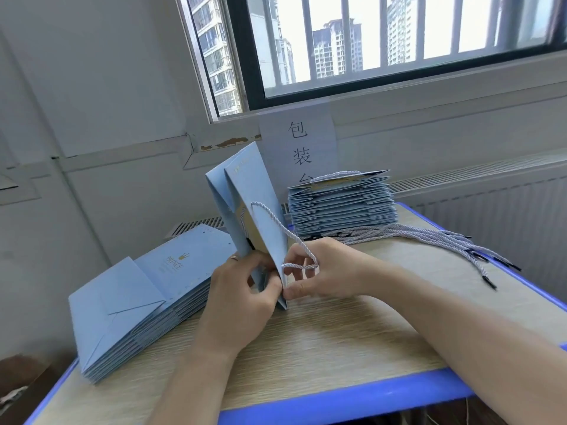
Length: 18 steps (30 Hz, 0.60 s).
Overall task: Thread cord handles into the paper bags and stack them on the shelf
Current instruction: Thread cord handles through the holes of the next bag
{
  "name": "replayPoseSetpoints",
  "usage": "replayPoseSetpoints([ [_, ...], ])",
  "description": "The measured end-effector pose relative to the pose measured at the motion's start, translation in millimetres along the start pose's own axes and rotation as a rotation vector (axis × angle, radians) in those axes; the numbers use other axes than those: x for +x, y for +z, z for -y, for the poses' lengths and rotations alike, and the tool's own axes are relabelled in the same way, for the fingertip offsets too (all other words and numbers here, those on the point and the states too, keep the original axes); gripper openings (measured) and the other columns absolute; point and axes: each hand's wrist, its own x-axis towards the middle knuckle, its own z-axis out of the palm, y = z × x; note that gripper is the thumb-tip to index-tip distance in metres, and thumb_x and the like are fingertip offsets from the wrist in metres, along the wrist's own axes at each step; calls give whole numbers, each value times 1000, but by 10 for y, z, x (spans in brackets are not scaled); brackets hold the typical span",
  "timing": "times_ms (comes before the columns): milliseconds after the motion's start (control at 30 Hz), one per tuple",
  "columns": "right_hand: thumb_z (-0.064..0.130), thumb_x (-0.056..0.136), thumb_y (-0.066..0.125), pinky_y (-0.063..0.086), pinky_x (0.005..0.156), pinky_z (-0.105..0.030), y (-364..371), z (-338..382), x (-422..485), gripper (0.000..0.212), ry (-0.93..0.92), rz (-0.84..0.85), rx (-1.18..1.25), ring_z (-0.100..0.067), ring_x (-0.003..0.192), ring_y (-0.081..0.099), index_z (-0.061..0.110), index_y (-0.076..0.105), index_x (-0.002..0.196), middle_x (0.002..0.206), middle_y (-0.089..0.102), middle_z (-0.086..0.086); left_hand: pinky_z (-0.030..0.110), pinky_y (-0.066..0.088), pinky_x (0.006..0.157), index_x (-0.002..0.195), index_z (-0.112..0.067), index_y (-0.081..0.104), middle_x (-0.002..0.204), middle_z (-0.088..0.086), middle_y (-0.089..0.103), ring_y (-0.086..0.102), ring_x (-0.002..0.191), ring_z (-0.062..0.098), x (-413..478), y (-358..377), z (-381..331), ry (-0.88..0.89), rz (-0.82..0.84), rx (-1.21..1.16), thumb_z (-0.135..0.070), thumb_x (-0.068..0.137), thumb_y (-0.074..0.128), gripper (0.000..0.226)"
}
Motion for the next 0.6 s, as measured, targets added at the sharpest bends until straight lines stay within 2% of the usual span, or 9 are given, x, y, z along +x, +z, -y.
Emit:
replayPoseSetpoints([
  [133, 45, 72, 86, 54, 71, -37, 6, -14, 5, 31, -12, 23, -10, -6, 69, 59, 29, 66, 90, 81, 67, 7, 8, 39, 65, 74, -39, 64, 77, -11, 67, 60, 76, 4, 4, 24, 32, -7, -9, 37, -12, 76, 79, 30],
  [233, 50, 69, 85, 53, 69, -32, 0, -17, 1, 37, -13, 16, -20, -2, 69, 58, 29, 66, 93, 78, 65, 12, 6, 40, 66, 76, -45, 61, 79, -12, 68, 61, 77, 1, 8, 29, 15, -15, -23, 21, -15, 76, 79, 35],
  [333, 53, 68, 84, 50, 67, -26, -3, -26, 11, 37, -15, 12, -24, -1, 69, 57, 30, 65, 91, 77, 63, 14, 5, 41, 65, 77, -36, 71, 78, -14, 68, 62, 78, 1, 13, 29, 7, -9, -28, 5, -11, 76, 80, 27],
  [500, 53, 69, 84, 49, 64, -33, -5, -26, 1, 34, -27, -1, -10, -4, 63, 55, 30, 65, 83, 70, 61, 14, 5, 41, 62, 70, -34, 77, 81, -6, 67, 63, 76, 5, 23, 46, 24, -54, 4, -5, -12, 72, 81, 23],
  [600, 50, 65, 87, 44, 57, -29, -10, -24, -13, 35, -18, 3, -23, -4, 57, 51, 28, 63, 80, 65, 60, 15, 7, 39, 57, 65, -28, 76, 73, -3, 62, 58, 70, 3, 16, 62, 18, -64, 72, 21, -7, 70, 79, 22],
])
